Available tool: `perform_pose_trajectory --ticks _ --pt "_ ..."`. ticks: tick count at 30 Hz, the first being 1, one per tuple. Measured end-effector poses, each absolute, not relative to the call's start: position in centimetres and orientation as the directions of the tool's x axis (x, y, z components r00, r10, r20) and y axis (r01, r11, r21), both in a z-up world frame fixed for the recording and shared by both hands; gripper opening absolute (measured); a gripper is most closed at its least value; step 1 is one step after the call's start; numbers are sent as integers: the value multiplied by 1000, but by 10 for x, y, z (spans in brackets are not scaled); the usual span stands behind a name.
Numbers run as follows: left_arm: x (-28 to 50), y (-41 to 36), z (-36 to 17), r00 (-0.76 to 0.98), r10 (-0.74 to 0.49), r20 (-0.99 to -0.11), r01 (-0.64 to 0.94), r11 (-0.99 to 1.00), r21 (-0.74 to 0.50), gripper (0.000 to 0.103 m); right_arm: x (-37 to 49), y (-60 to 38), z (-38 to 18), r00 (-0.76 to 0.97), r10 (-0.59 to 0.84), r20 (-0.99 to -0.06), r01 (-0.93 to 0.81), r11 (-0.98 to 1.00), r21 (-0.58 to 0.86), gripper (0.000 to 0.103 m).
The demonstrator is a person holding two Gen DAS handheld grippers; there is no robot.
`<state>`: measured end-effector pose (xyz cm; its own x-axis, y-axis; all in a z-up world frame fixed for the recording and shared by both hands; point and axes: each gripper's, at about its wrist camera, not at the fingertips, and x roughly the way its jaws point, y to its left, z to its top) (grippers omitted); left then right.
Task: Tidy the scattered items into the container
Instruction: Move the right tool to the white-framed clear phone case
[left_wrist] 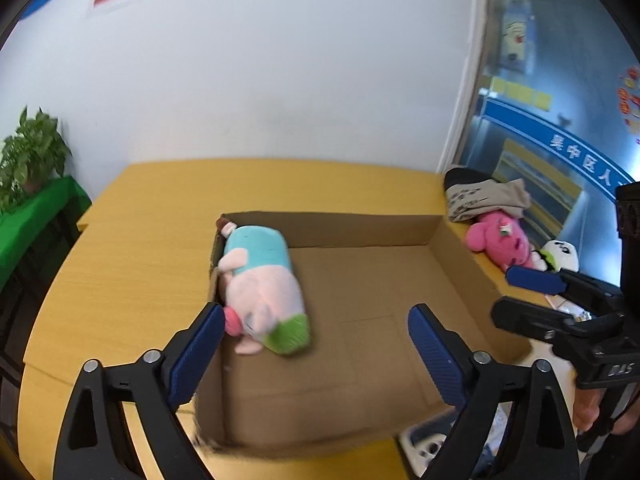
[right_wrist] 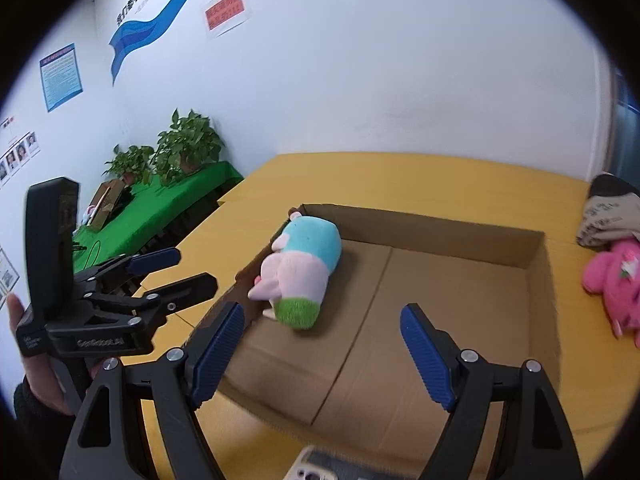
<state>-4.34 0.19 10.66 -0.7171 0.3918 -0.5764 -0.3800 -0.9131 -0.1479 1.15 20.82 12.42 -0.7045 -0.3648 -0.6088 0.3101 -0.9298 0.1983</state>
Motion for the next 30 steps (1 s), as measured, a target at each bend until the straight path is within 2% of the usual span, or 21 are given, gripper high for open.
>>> perform_pose_trajectory --ticks 8,12,30 --pt "13 11 117 -717 449 -533 -412 -890 -195 97 62 221 126 -729 -307 -612 259 -951 169 80" --pt "20 14 123 -711 466 -526 -398 -884 -245 97 75 226 125 -733 -301 -610 255 -953 164 80" --pt "32 41 113 -677 487 -552 -415 -872 -260 97 94 252 115 -734 -297 -611 233 -955 184 80"
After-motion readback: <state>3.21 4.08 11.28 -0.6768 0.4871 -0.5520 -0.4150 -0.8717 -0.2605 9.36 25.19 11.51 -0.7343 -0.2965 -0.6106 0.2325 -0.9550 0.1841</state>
